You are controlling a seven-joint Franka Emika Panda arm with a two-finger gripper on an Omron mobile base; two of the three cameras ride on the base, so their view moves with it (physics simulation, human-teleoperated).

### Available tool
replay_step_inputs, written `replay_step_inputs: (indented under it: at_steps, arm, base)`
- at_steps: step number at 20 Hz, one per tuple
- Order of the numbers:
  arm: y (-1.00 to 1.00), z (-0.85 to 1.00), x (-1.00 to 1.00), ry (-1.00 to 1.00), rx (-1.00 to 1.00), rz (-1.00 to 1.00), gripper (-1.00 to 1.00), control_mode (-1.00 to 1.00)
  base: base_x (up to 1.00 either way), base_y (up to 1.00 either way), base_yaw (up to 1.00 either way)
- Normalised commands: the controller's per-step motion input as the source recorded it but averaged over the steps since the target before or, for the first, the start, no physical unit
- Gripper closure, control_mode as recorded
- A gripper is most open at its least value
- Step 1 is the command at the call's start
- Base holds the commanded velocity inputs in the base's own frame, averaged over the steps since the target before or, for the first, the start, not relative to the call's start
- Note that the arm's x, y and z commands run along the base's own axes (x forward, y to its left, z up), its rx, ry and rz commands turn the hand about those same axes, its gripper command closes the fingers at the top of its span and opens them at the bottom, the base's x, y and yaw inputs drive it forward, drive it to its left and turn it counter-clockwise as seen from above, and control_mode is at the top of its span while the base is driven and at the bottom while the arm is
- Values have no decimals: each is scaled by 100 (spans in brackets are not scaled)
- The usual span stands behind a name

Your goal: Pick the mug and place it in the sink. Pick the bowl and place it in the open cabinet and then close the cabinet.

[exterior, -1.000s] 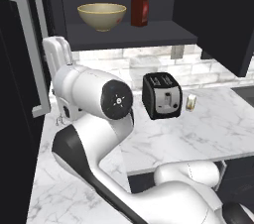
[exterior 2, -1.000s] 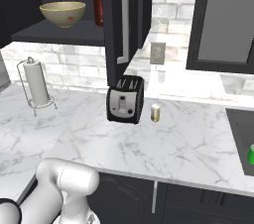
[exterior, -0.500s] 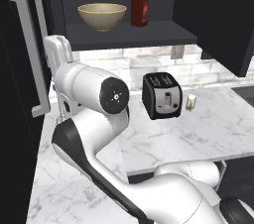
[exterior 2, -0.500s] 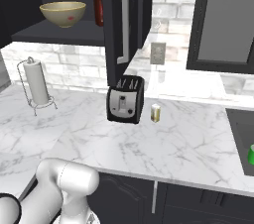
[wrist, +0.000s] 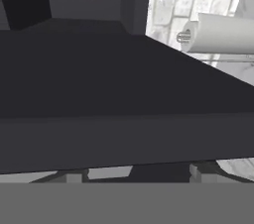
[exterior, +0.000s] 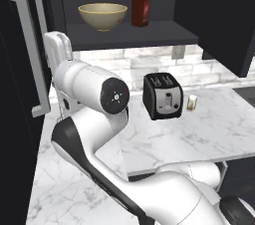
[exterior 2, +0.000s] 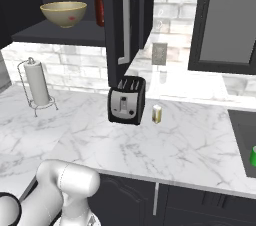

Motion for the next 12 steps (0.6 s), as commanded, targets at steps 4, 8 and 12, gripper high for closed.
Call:
replay_step_inputs:
  at_steps: [4, 8, 12]
  arm:
    - [-38, -14, 51, -5, 0, -2, -100, -100]
    - [-55, -16, 50, -7, 0, -3, -100, -100]
    - [-66, -21, 45, -6, 0, -5, -100, -100]
  base:
    - [0, 0, 0]
    - [0, 0, 0]
    - [0, 0, 0]
